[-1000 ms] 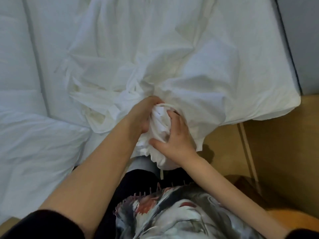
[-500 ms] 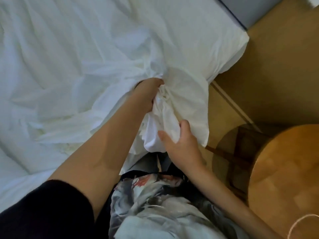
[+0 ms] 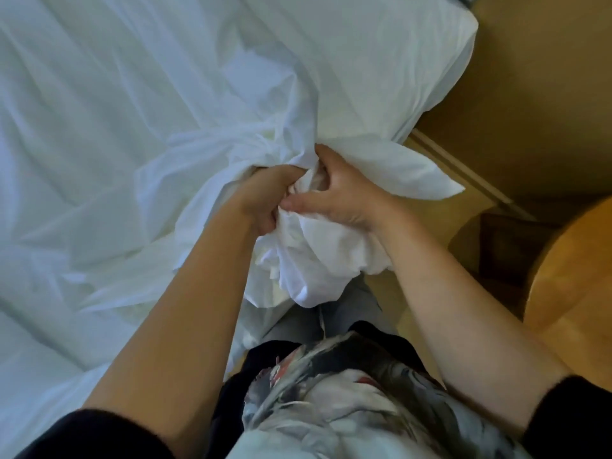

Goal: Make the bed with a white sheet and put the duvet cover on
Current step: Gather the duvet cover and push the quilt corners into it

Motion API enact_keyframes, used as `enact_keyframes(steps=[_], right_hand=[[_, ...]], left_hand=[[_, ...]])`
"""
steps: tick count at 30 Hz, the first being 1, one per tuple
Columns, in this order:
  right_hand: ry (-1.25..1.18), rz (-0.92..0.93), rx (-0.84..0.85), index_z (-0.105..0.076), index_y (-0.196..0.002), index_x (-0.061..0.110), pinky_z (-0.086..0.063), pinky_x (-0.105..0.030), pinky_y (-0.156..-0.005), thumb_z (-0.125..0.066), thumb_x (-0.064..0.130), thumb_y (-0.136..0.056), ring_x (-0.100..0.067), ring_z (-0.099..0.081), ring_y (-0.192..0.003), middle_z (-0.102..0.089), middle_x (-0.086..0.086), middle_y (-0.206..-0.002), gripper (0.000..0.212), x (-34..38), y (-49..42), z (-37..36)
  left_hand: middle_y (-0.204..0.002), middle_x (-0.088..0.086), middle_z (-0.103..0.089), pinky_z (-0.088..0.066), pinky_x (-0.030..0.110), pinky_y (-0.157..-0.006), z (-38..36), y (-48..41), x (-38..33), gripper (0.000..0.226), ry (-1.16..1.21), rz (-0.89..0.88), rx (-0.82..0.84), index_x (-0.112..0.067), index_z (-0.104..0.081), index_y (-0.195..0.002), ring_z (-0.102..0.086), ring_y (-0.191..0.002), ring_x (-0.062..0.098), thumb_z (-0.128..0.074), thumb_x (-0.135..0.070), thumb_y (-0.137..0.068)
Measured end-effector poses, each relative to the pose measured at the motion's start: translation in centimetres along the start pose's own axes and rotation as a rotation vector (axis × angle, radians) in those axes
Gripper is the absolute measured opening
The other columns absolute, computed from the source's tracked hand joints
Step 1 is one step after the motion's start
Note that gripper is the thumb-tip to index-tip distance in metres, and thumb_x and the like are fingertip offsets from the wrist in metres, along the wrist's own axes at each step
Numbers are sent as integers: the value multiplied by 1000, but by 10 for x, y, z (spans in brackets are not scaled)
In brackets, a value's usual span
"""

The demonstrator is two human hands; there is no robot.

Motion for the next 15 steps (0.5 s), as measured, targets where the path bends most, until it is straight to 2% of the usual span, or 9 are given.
enact_keyframes(steps=[2, 4, 5, 6, 8, 10, 12, 13, 15], right_hand=[[239, -101, 63, -53, -113, 23, -47, -18, -80, -80, 49, -64, 3, -56, -91, -59, 12, -104, 62, -6, -5, -1], [384, -141, 94, -54, -82, 29, -40, -12, -59, -75, 59, -65, 5, -55, -70, -57, 16, -80, 40, -9, -5, -7], [436, -150, 97, -52, -75, 31, -37, -13, -55, -71, 63, -67, 3, -53, -66, -55, 17, -76, 39, -11, -5, -10], [482, -154, 90, -53, -77, 30, -35, -14, -56, -66, 68, -68, 2, -53, -68, -55, 15, -76, 41, -13, -3, -13], [565, -154, 60, -59, -95, 24, -39, -22, -65, -60, 75, -67, -9, -56, -82, -55, 9, -88, 58, -18, -3, -16], [645, -137, 23, -58, -108, 21, -37, -26, -78, -58, 79, -63, -14, -46, -94, -44, 5, -97, 73, -22, -6, -11], [743, -30, 18, -59, -108, 19, -30, -26, -86, -56, 78, -65, -14, -35, -101, -38, 4, -104, 73, -14, -9, -6], [738, 38, 17, -59, -109, 18, -28, -24, -88, -58, 74, -68, -14, -34, -104, -39, 3, -110, 69, -9, -11, -2], [492, 98, -3, -55, -117, 16, -33, -20, -88, -62, 62, -74, -10, -41, -104, -47, 3, -117, 63, 0, -15, 10]], left_hand=[[-55, 3, -67, -51, 21, -45, 4, -1, 9, 44, 64, 10, -27, -11, -70, -48, -67, -52, 13, -54, -4, -88], [-52, 3, -65, -48, 19, -45, 12, -3, 19, 40, 166, 4, -113, -11, -67, -50, -65, -50, 13, -52, -1, -86], [-54, 3, -64, -48, 20, -46, 18, -3, 24, 32, 213, -8, -168, -9, -65, -56, -65, -52, 14, -52, -1, -84], [-58, 5, -65, -49, 21, -50, 22, -3, 28, 24, 244, -23, -206, -7, -64, -62, -65, -57, 16, -53, -1, -83], [-70, 10, -64, -50, 26, -60, 24, -5, 34, 12, 280, -46, -213, -2, -63, -75, -63, -70, 22, -53, -3, -81], [-75, 12, -62, -50, 28, -63, 21, -6, 38, 11, 328, -55, -202, -1, -62, -84, -63, -74, 24, -52, -4, -83], [-73, 10, -65, -52, 26, -61, 15, -8, 37, 13, 406, -65, -183, -2, -63, -83, -65, -71, 21, -52, -7, -87], [-73, 10, -67, -53, 26, -59, 12, -9, 35, 13, 438, -76, -166, -2, -64, -84, -67, -71, 21, -53, -8, -87], [-83, 14, -70, -56, 30, -65, 6, -11, 27, 17, 464, -96, -114, 1, -66, -92, -69, -80, 25, -56, -8, -82]])
Point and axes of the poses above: each hand's wrist, its own y-axis away from the middle knuckle, its own z-axis out of the back of the hand, x = y × z, the point moved 9 cm from there along -y, towards the middle knuckle
